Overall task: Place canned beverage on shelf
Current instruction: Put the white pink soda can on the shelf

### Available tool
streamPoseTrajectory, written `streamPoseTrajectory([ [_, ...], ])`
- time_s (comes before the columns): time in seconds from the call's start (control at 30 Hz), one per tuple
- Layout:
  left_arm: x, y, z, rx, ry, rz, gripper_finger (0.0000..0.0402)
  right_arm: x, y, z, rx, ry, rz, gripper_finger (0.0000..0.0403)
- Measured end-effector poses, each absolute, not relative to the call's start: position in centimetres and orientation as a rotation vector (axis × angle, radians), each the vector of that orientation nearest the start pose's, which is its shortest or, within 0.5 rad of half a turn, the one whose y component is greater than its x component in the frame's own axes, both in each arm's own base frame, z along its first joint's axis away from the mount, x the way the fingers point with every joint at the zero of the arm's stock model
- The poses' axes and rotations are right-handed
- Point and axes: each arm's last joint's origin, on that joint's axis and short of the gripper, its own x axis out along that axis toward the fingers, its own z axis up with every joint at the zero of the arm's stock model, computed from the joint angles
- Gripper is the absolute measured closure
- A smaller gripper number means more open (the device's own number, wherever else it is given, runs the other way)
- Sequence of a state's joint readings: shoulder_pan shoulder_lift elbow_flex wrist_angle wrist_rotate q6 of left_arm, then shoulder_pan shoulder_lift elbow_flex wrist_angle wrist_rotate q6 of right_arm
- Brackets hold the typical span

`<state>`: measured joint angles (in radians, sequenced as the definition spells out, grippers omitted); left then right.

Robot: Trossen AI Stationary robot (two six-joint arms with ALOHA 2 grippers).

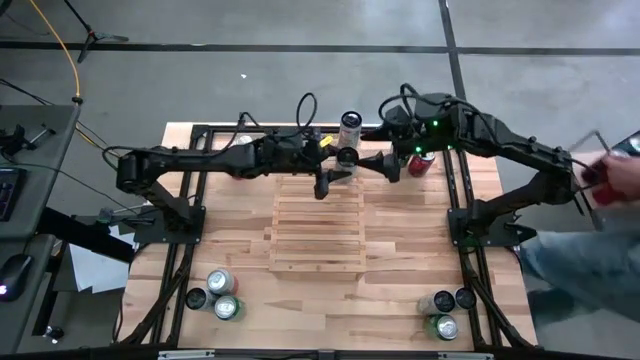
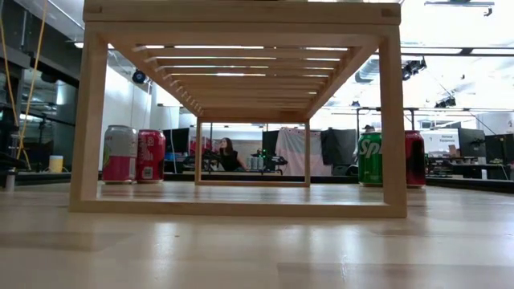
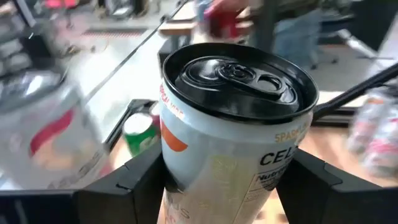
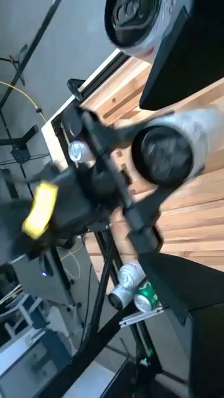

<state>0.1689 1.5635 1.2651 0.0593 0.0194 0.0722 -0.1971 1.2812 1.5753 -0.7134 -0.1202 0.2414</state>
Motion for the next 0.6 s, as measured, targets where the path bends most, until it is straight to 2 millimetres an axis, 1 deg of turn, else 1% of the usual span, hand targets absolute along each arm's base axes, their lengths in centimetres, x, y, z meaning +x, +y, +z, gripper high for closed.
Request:
streamPoseTrajectory([
  [0.1,34.7,4.8,34.7,0.101,0.217,0.123,0.0171,24.9,-3.4,44.4,0.232,0.419,-0.13,0.0025],
  [0.17,33.8,4.0,35.6,0.125,0.21,0.149,0.0171,25.2,-2.9,44.2,0.187,0.428,-0.129,0.0025],
  [0.23,32.9,3.5,36.1,0.112,0.238,0.182,0.0171,25.5,-2.5,44.2,0.169,0.427,-0.128,0.0025],
  [0.33,32.1,3.1,36.1,0.049,0.344,0.203,0.0171,26.2,-2.2,43.7,0.142,0.448,-0.123,0.0025],
  [0.4,31.8,2.9,36.1,0.013,0.42,0.204,0.0171,27.1,-2.1,43.1,0.111,0.471,-0.136,0.0025],
  [0.6,31.9,2.2,36.4,0.002,0.497,0.214,0.0171,30.5,-2.3,40.9,0.045,0.509,-0.14,0.0025],
])
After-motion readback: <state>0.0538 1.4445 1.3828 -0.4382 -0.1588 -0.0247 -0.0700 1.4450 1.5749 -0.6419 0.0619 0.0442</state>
